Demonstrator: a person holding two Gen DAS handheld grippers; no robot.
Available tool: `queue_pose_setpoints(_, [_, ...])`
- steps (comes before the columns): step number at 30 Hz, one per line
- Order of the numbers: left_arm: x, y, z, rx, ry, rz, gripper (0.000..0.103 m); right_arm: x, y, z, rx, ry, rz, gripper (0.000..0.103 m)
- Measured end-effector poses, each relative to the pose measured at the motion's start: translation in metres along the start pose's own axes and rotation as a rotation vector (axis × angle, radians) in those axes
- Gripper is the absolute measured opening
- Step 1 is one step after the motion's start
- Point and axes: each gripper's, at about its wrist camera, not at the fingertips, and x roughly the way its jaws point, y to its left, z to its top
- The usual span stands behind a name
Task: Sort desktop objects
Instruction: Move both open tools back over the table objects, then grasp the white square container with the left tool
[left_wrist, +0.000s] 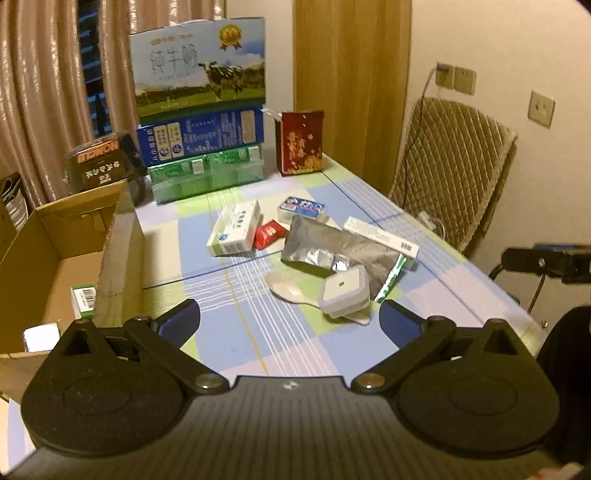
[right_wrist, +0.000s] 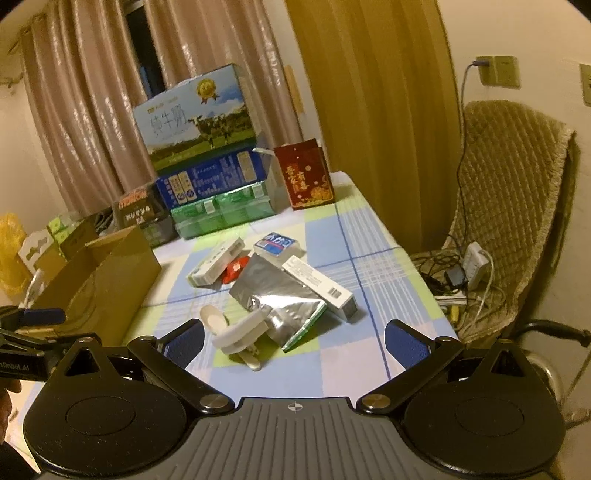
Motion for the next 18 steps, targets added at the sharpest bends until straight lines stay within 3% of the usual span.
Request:
queue_pose_setpoints(8, [0.050,-0.004,-0.004,-0.005,0.054,-0.067,0.100,0.048,-0.008,0.009,-0.091,0.048,-0.003,0.101])
queue_pose_setpoints(18, [0.125,-0.006,-0.002,-0.063,0.116,-0.169,0.091,0.122,-0.017,0.016,-0.256,0.101,-0.022,0.101])
